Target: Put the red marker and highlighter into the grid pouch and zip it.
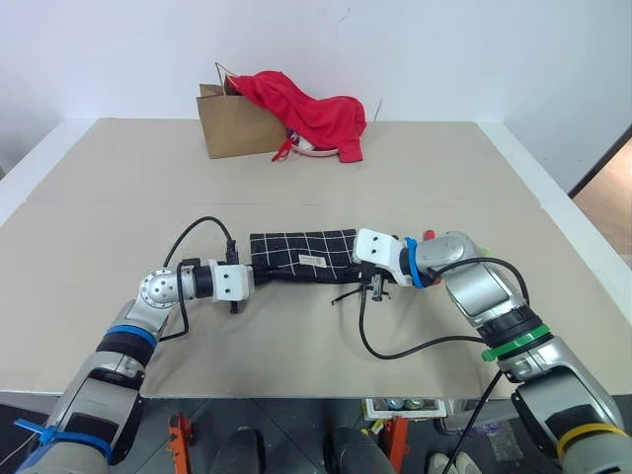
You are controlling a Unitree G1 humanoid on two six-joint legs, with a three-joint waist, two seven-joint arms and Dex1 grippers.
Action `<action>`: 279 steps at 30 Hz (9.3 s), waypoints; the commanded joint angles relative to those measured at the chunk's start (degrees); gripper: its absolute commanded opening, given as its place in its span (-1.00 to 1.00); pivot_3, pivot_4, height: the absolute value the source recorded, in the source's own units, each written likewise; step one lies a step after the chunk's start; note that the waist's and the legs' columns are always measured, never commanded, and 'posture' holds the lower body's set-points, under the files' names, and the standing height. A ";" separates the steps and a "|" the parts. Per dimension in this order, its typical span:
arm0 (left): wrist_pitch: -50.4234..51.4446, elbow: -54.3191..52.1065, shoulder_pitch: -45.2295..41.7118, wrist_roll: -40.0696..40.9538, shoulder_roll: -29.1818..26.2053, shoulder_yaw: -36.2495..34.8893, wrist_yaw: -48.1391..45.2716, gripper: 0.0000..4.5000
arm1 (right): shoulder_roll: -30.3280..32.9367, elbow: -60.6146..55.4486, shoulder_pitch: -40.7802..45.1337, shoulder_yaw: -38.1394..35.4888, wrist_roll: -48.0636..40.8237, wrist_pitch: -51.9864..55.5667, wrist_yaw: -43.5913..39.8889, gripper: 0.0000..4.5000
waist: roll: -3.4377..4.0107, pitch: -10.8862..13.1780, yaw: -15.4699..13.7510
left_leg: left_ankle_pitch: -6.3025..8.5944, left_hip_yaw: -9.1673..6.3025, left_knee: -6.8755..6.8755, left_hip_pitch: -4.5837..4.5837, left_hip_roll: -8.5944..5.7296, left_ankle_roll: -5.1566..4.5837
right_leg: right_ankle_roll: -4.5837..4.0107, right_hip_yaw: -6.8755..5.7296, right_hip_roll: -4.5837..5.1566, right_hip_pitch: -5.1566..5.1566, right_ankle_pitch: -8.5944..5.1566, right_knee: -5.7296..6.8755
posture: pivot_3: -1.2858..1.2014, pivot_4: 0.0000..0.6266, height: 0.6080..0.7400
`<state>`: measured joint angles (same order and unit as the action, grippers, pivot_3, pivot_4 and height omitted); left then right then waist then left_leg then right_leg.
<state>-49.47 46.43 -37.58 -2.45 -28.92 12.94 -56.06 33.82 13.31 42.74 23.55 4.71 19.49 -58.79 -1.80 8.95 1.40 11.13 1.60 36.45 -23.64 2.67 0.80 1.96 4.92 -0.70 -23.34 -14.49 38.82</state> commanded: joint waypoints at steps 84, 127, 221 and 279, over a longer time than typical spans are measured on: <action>67.19 -50.09 10.90 15.25 5.62 -8.67 16.21 -1.00 | -21.64 -12.55 6.11 -1.04 -12.29 16.53 8.25 -0.95 | 0.09 0.14 1.33 | -0.02 -0.30 -0.04 -0.98 -0.02 0.05 | -0.20 -0.08 -0.06 -0.91 0.09 0.16 | 0.03 -0.52 1.00; 61.47 -48.01 15.81 18.39 2.74 -11.19 7.92 -1.00 | 3.11 -25.23 -15.37 -39.02 -12.88 48.46 37.58 0.69 | 0.00 0.19 1.31 | -0.05 -0.07 -0.03 -0.79 -0.05 0.08 | 0.15 0.19 -0.05 -0.80 -0.04 0.14 | 0.03 -0.52 1.00; 63.05 -52.74 17.47 21.34 2.51 -9.63 6.66 -1.00 | -0.60 -13.43 6.05 1.39 4.06 -6.61 -0.72 -0.31 | 0.06 0.28 1.09 | -0.01 -0.04 -0.11 -0.85 -0.06 0.07 | -0.13 0.17 0.00 -0.85 0.04 0.07 | 0.03 -0.52 1.00; 66.41 -53.27 17.27 23.19 2.37 -11.55 8.48 -1.00 | 4.37 -14.06 -8.31 -30.39 -16.25 16.54 18.93 -0.73 | -0.05 0.23 1.39 | -0.04 0.21 -0.15 -0.56 -0.05 -0.04 | 0.46 0.66 -0.09 -0.46 0.33 -0.59 | 0.03 -0.52 1.00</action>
<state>17.76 -5.25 -19.59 20.34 -26.24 1.87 -47.19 34.85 5.73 31.76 -4.35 -10.02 41.37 -36.69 -1.85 9.18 2.78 11.09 1.79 36.29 -24.27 2.62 0.76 2.41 5.58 -0.79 -23.87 -14.15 38.23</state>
